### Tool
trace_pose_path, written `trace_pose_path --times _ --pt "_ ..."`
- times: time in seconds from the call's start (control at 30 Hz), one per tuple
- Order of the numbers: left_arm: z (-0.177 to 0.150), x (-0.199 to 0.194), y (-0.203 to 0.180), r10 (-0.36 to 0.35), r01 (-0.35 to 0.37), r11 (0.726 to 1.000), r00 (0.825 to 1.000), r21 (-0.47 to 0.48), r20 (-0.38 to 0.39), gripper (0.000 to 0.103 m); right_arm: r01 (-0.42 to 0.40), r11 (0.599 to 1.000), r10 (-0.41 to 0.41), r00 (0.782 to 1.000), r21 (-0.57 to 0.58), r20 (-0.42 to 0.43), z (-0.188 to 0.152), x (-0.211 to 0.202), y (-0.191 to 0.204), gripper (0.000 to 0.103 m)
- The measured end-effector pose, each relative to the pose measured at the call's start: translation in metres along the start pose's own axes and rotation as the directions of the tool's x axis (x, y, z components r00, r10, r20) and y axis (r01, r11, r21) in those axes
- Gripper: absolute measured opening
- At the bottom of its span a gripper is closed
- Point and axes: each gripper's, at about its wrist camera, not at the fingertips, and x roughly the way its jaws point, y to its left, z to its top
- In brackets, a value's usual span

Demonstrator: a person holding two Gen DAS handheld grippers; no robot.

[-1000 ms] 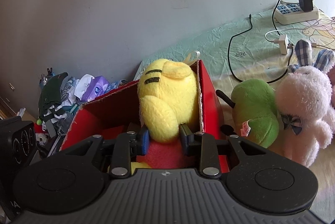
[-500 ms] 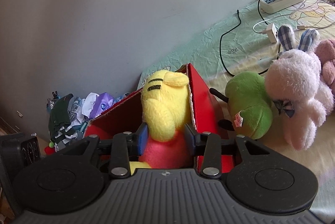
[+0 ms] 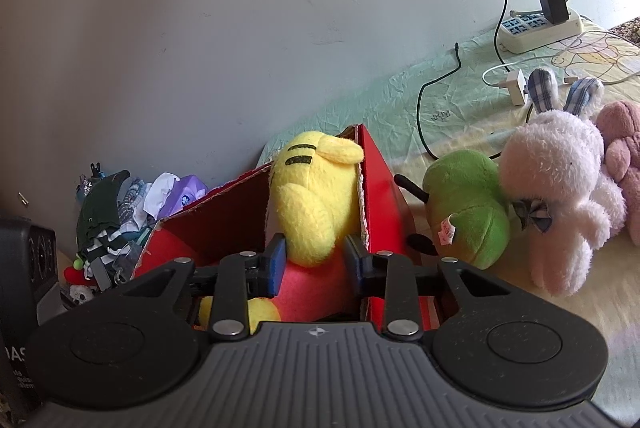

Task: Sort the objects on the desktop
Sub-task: 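Lower the tiger plush into the red box and open the right gripper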

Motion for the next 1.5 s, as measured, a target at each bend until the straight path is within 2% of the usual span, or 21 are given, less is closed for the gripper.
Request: trace_pose_path --times 0.37,0.77,1.17,1.5 --pt "-0.004 -0.002 -0.002 0.021 -0.020 0.999 1.000 -0.025 0.023 0.095 0.010 1.000 -0.010 1.000 -0.025 0.010 -0.002 0.000 0.003 0.033" --pt "-0.009 -0.007 -0.013 0.093 -0.092 0.996 0.994 -0.018 0.056 0.095 0.012 0.998 -0.011 1.000 -0.062 0.020 -0.006 -0.003 0.007 0.033" --pt "-0.012 -0.013 -0.018 0.145 -0.143 0.989 0.987 -0.031 0.063 0.095 0.017 0.999 -0.016 0.999 -0.043 0.038 -0.013 -0.012 0.008 0.033" --pt "-0.018 -0.019 -0.030 0.228 -0.227 0.974 0.968 -0.023 0.101 0.095 0.005 1.000 -0.006 1.000 0.013 0.028 -0.017 -0.021 0.006 0.033"
